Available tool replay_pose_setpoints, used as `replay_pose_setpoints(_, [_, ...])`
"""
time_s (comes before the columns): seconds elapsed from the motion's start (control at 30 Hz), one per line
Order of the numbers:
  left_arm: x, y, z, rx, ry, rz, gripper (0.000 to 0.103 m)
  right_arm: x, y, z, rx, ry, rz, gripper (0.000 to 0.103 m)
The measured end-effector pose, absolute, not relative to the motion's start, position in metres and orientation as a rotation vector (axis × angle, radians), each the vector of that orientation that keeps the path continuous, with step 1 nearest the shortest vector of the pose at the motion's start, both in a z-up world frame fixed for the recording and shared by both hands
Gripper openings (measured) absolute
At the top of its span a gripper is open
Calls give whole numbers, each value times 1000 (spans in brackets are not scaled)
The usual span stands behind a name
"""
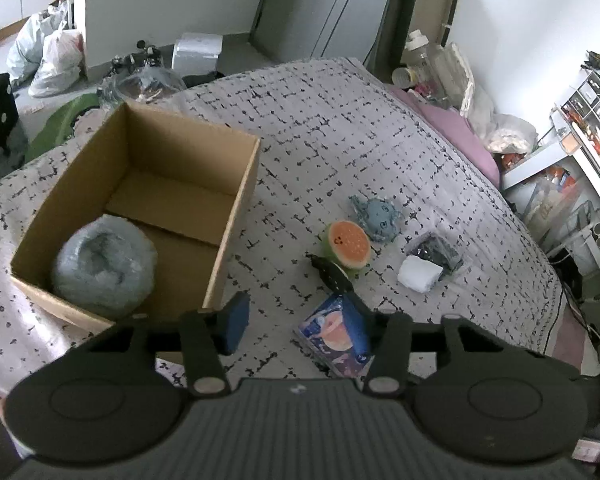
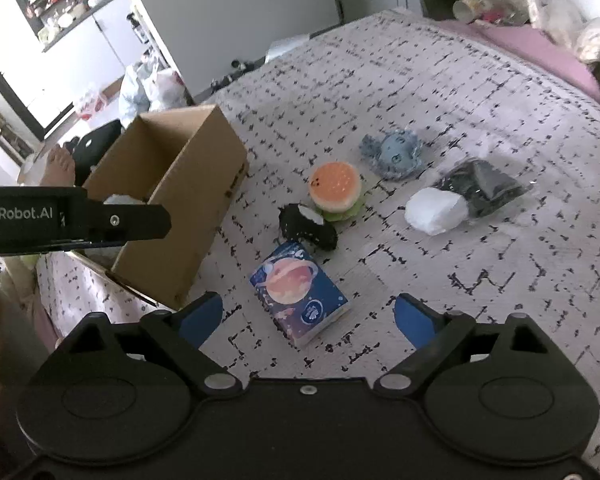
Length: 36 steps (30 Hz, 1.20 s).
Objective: Organize soft objects
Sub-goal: 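Move the right tool to the planet tissue pack and grasp it, then grasp the black plush with the left tool while the right tool holds the tissue pack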
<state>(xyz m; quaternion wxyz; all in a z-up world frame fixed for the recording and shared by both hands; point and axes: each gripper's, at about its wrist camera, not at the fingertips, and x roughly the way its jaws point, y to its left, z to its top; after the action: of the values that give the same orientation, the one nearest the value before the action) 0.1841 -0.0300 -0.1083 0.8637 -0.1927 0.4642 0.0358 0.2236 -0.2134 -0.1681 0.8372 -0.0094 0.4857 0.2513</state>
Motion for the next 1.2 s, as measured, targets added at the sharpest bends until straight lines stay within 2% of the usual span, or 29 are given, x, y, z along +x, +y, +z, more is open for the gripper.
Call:
replay_pose_setpoints(0.3, [198,-32,-120,-414,989,94,47,234,-192,-192,-108,1075,551,85])
replay_pose_setpoints(0.83, [220,-33,-135,-408,1018,107,47,249,-169,-229,-225,1137,532,86])
replay_pose_setpoints(0.87, [221,-34,-136,-406,1020,107,47,250,-169,-230,-222,1138,531,83])
replay_pose_setpoints(0.93, [223,-36,-138,-404,1023,109,47,254,-172,-230,-202,1141,510,71])
replay_pose_setpoints(0.97, [224,-37,-139,-404,1025,109,47,256,-175,-229,-184,1136,493,60])
replay_pose_setpoints(1.2, [236,-48,-145,-389,1035,116,47,262,-197,-222,-39,1138,448,57])
